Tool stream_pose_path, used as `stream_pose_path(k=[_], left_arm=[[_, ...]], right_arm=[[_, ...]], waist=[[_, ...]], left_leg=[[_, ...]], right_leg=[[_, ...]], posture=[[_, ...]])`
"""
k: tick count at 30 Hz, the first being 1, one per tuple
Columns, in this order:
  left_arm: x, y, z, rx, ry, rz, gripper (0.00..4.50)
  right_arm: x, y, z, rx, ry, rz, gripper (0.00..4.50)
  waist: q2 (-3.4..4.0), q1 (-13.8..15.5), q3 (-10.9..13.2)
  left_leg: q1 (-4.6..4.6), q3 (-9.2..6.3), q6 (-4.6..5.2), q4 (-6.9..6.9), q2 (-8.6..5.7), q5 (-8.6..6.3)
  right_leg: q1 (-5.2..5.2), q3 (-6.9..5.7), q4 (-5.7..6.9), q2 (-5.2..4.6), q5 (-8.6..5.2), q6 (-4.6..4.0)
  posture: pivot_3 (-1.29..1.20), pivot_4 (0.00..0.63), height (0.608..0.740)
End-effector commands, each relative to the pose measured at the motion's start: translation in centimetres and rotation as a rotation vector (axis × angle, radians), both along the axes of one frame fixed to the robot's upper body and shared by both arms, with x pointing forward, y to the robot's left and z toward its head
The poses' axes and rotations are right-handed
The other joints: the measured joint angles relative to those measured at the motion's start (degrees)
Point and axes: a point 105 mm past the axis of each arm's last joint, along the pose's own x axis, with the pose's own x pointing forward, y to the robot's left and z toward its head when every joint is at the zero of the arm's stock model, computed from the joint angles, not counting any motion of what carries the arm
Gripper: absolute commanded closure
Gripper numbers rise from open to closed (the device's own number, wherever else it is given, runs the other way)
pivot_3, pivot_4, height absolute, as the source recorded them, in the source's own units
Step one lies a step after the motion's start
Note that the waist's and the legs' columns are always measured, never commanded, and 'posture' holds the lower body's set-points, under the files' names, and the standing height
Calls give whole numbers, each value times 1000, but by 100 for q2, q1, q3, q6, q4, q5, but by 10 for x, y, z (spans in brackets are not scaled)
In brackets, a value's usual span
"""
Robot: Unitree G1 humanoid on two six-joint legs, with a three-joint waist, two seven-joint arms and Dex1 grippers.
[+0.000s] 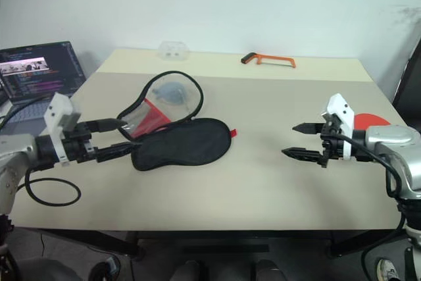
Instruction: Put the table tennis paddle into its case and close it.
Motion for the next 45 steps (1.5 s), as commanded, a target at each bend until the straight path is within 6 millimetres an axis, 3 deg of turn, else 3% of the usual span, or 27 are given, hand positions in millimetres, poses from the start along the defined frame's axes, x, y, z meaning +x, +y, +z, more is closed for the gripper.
stream_pose_path(k=[1, 4, 6, 9, 12, 16, 18, 21, 29, 32, 37, 42, 45], left_arm=[[-7, 3, 19, 5, -60, 4, 0], [-7, 4, 15, 1, -67, 23, 0], [3, 8, 15, -19, -109, 79, 0], [37, 22, 23, -93, -176, 269, 0], [77, 34, 18, -133, -167, 476, 0], [107, 42, -10, -114, -27, 641, 0], [106, 36, -28, -87, 44, 602, 0], [101, 27, -38, -63, 93, 533, 0], [75, 34, -58, -43, 201, 508, 0], [73, 27, -70, -50, 245, 512, 0], [74, -5, -99, -48, 322, 463, 0], [75, -10, -118, -61, 368, 530, 0], [71, -11, -119, -82, 376, 548, 639]], right_arm=[[2, 1, 15, -3, -43, 18, 31], [4, 5, 19, -1, -55, 37, 31], [6, 6, 22, 0, -64, 39, 31], [7, 8, 23, 1, -73, 43, 31], [5, 8, 20, 0, -80, 40, 31], [1, 7, 17, 7, -72, 27, 31], [1, 8, 11, -11, -69, 6, 31], [-3, 7, 11, -5, -66, 1, 31], [-9, 3, 1, -17, -52, -48, 31], [-9, 0, 0, -21, -52, -60, 31], [-6, 1, 4, -17, -65, -67, 31], [-5, -3, 6, -25, -77, -86, 31], [-5, -3, 6, -27, -81, -91, 0]], waist=[[1, -6, 0], [1, -7, 1], [2, -3, 1], [0, 70, 0], [-1, 161, -1], [-2, 161, -1], [-1, 126, -1], [-1, 87, -1], [-1, 69, -1], [-2, 72, -1], [-2, 128, -2], [34, 170, -24], [36, 158, -25]], left_leg=[[0, 0, 0, 0, 0, 0], [1, 2, 0, 0, 2, 0], [1, 0, 0, 0, 2, 0], [1, -4, 0, 3, 1, 1], [0, -8, 4, 9, -1, 3], [-7, -5, 5, 19, -7, 3], [-10, -2, 4, 16, -8, 2], [-10, -3, 2, 3, -4, 1], [-2, -14, 0, 5, -2, 1], [0, -15, 0, 15, -2, 4], [3, -13, 7, 23, -6, 14], [7, -13, 10, 25, -10, 18], [13, -12, 14, 25, -10, 21]], right_leg=[[0, 0, 0, 0, 0, 0], [-2, 1, 1, 0, 0, -1], [-1, 0, 1, 0, -1, -2], [2, -7, 3, 0, 0, -1], [4, -9, 4, 4, 3, 13], [10, -3, -5, 2, 13, 23], [8, 1, -5, 1, 14, 22], [-1, -1, 2, 4, 12, 15], [-5, -9, 44, 9, -2, -4], [-1, -9, 45, 8, -2, -2], [5, -6, 46, 5, 3, 12], [11, -6, 47, 1, 4, 14], [13, -6, 53, 1, 2, 19]], posture=[[0, 150, 740], [0, 150, 740], [0, 150, 740], [0, 150, 740], [0, 150, 740], [0, 150, 740], [0, 150, 740], [0, 150, 740], [0, 150, 740], [0, 150, 740], [0, 150, 740], [0, 150, 740], [0, 150, 740]])
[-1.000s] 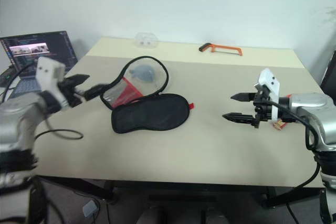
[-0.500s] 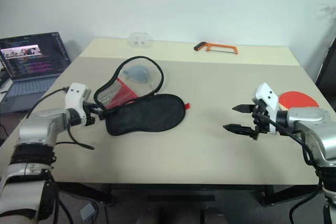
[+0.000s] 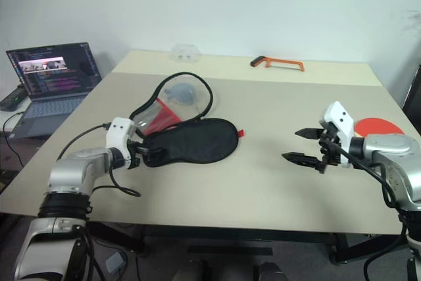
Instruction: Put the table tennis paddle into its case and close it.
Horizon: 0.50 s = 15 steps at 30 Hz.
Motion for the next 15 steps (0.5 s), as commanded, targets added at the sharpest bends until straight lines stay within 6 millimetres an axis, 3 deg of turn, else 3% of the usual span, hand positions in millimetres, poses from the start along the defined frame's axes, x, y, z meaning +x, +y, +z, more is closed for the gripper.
stream_pose_path(k=[1, 6, 10, 11, 15], left_arm=[[-7, -9, -12, -28, 46, -4, 954], [-8, -16, -10, -76, 35, 74, 2758], [-2, -46, 5, -153, -19, 110, 4216], [1, -58, 11, -183, -42, 116, 4461], [6, -119, 25, -257, -67, 51, 4461]], right_arm=[[-1, -2, 18, -3, -71, -1, 0], [-1, 0, 16, -6, -71, 1, 0], [0, 1, 18, -8, -76, 5, 0], [1, 1, 19, -9, -79, 6, 0], [2, 2, 20, -12, -86, 10, 0]], waist=[[1, -14, 0], [1, -7, -1], [0, 16, 0], [0, 25, 0], [-3, 44, 2]], left_leg=[[1, 2, 0, 0, 0, 0], [0, 4, 0, 0, 0, 0], [-3, 1, 0, 0, -6, 0], [-4, 1, 0, 0, -8, 0], [-15, -2, 2, 11, -11, 2]], right_leg=[[0, 2, 0, 0, 0, 2], [1, 4, -5, -1, 1, 1], [6, 2, -12, -5, 4, 2], [8, 2, -14, -7, 6, 5], [14, 1, -38, -9, 20, 33]], posture=[[0, 150, 740], [0, 150, 740], [0, 150, 740], [0, 150, 740], [0, 150, 740]])
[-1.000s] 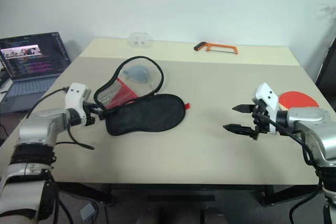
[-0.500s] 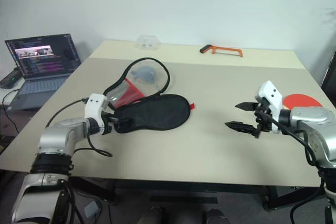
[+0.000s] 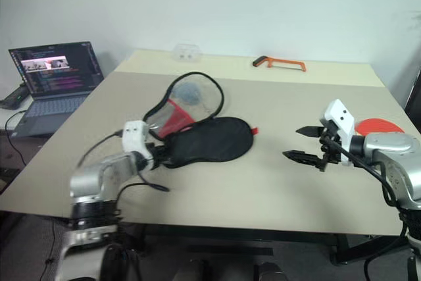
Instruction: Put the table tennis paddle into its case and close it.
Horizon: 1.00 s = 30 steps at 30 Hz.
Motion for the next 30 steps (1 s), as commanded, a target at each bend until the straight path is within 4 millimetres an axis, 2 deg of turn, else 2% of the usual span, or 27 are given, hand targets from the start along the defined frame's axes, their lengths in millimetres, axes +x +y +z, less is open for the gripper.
stream_pose_path(k=[1, 5, 9, 14, 21, 25, 28, 30], left_arm=[[4, -52, 29, -25, -90, -89, 4461], [8, -107, 32, -38, -113, -146, 4461], [12, -137, 32, -25, -138, -143, 4461], [14, -156, 31, -9, -151, -178, 4461], [4, -148, 33, 58, -191, -348, 4461], [-3, -137, 31, 52, -171, -390, 3397], [-11, -130, 32, 85, -165, -453, 2317], [-24, -122, 38, 109, -182, -556, 1590]], right_arm=[[0, 2, 14, -5, -61, 14, 0], [1, 4, 14, -12, -68, 17, 0], [0, 3, 17, -13, -79, 18, 0], [-2, 0, 19, -24, -87, 12, 0], [-3, -3, 18, -32, -82, 8, 0], [-2, -1, 17, -29, -80, 15, 0], [-1, 0, 17, -27, -79, 20, 0], [-2, 1, 17, -25, -79, 26, 0]], waist=[[-1, -8, 0], [-2, -45, 1], [-2, -56, 1], [-2, -75, 1], [-2, -74, 2], [-2, -76, 2], [-2, -77, 2], [-2, -90, 2]], left_leg=[[0, 1, 1, 0, 0, 0], [-3, 4, 1, -1, -2, 1], [-3, 2, 1, -8, -1, 1], [-2, 3, 1, -9, -3, 1], [-3, 3, 1, -13, -5, 0], [-3, 4, 1, -17, -4, 0], [-3, 4, 1, -17, -4, 0], [-3, 4, 1, -17, -3, 0]], right_leg=[[3, 2, -13, 0, 5, 6], [5, 9, -28, 0, 13, 5], [3, 9, -28, 4, 11, 3], [0, 13, -27, 4, 9, 7], [-4, 12, -28, 4, 8, 8], [-5, 12, -28, 4, 7, 5], [-5, 12, -28, 4, 6, 5], [-8, 12, -27, 4, 6, 6]], posture=[[0, 150, 740], [0, 150, 740], [0, 150, 740], [0, 150, 740], [0, 150, 740], [0, 150, 740], [0, 150, 740], [0, 150, 740]])
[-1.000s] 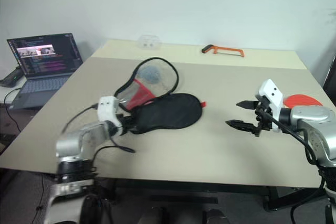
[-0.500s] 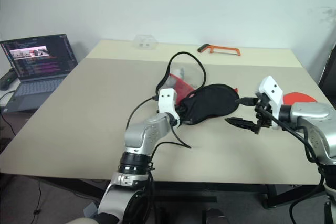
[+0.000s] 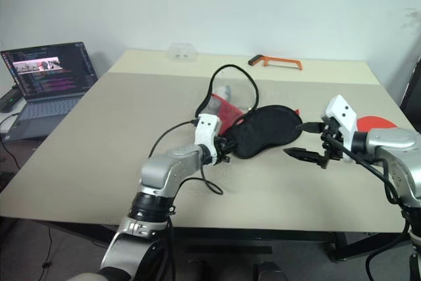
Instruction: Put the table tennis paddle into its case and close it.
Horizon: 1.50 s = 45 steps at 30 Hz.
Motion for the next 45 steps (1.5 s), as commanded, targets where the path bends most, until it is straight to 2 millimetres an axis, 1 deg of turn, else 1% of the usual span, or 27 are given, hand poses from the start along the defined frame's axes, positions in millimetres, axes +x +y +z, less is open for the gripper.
stream_pose_path(k=[1, 4, 6, 7, 8, 9, 10, 12, 13, 16, 19, 21, 23, 28, 33, 36, 39, 42, 45], left_arm=[[-18, 10, 30, 16, -93, -174, 1590], [-19, 34, 43, 39, -124, -208, 1590], [-10, 50, 62, 34, -174, -193, 1590], [-2, 61, 77, 29, -213, -178, 1590], [4, 68, 87, 25, -239, -170, 1590], [15, 79, 98, 8, -260, -133, 1590], [25, 88, 105, 6, -276, -100, 1590], [43, 100, 108, 46, -298, -52, 1590], [48, 103, 107, 64, -305, -44, 1590], [71, 111, 95, 76, -273, 25, 1590], [83, 109, 74, 66, -221, 44, 1590], [87, 109, 59, 74, -194, 63, 1590], [90, 111, 51, 95, -193, 92, 1590], [91, 92, 56, 6, -209, 44, 1590], [91, 82, 58, -44, -212, 20, 1590], [89, 76, 54, -54, -194, 5, 1590], [89, 75, 47, -50, -174, 18, 1590], [89, 77, 42, -49, -159, 39, 2163], [89, 79, 42, -78, -156, 56, 3213]], right_arm=[[-2, 2, 12, -7, -53, 20, 0], [-2, 1, 12, -8, -53, 21, 0], [-2, 2, 13, -6, -54, 21, 0], [-2, 3, 13, -5, -55, 23, 0], [-2, 4, 12, -5, -56, 24, 0], [-3, 5, 12, -3, -56, 26, 0], [-3, 6, 12, -2, -56, 28, 0], [-4, 7, 11, -1, -55, 31, 0], [-4, 8, 11, -1, -56, 31, 0], [-5, 8, 11, 2, -55, 31, 0], [-6, 7, 11, 3, -56, 24, 0], [-7, 7, 10, 1, -55, 18, 0], [-9, 6, 11, 2, -54, 12, 0], [-13, 3, 11, -1, -52, -7, 0], [-14, 2, 10, 1, -54, -17, 0], [-14, 2, 10, 2, -56, -20, 0], [-14, 2, 11, 4, -58, -20, 0], [-14, 1, 11, 2, -58, -21, 0], [-13, 1, 12, 0, -58, -21, 0]], waist=[[1, -25, 0], [3, -53, 0], [2, -49, 0], [-2, -39, 3], [-6, -17, 5], [-7, 0, 6], [-7, 12, 6], [-6, 8, 5], [-6, 8, 5], [-5, 20, 4], [-7, 16, 5], [-9, 14, 7], [-11, 13, 8], [-11, 10, 8], [-11, 3, 8], [-11, 3, 8], [-11, 3, 8], [-11, 4, 8], [-11, 4, 8]], left_leg=[[1, 1, 0, -2, 2, 0], [2, 1, 0, -9, 8, 0], [3, 1, 0, -9, 8, 0], [2, 1, 0, -8, 8, 0], [0, 1, 0, -7, 7, 0], [-1, -1, 0, -5, 7, 0], [-2, -1, 0, -4, 8, 0], [-2, 1, 0, -3, 8, 1], [-1, 4, 0, -4, 6, 0], [-2, 6, 0, -8, 6, 0], [-9, 6, 1, -12, 6, 0], [-16, 6, 0, -14, 6, -1], [-18, 5, 0, -17, 6, -1], [-18, 4, 0, -22, 6, -1], [-16, 4, -1, -20, 6, -1], [-15, 4, -1, -20, 6, -1], [-15, 3, -1, -19, 6, -1], [-15, 3, -1, -19, 6, -1], [-15, 3, -1, -19, 6, -1]], right_leg=[[-3, 1, 1, 1, 0, -2], [-7, 0, 3, 5, -2, -10], [-5, -2, 2, 4, -5, -9], [-5, -2, 2, 3, -6, -7], [-6, -2, 2, 3, -6, -6], [-8, -6, 2, 3, -7, -4], [-7, -7, 0, 3, -8, -2], [-7, -5, -2, 3, -8, 1], [-6, -3, -3, 1, -9, 1], [-6, -5, -4, -1, -9, -4], [-15, -7, -4, 1, -10, -6], [-18, -8, -5, 1, -7, -12], [-20, -10, -4, 1, -5, -15], [-21, -11, -2, 2, -6, -15], [-19, -11, 0, 2, -6, -13], [-19, -11, 2, 2, -6, -14], [-19, -11, 2, 2, -6, -13], [-18, -11, 2, 2, -6, -13], [-18, -11, 2, 2, -6, -13]], posture=[[0, 150, 740], [0, 150, 740], [0, 150, 740], [0, 150, 740], [0, 150, 740], [0, 150, 740], [0, 150, 740], [0, 150, 740], [0, 150, 740], [0, 150, 740], [0, 150, 740], [0, 150, 740], [0, 150, 740], [0, 150, 740], [0, 150, 740], [0, 150, 740], [0, 150, 740], [0, 150, 740], [0, 150, 740]])
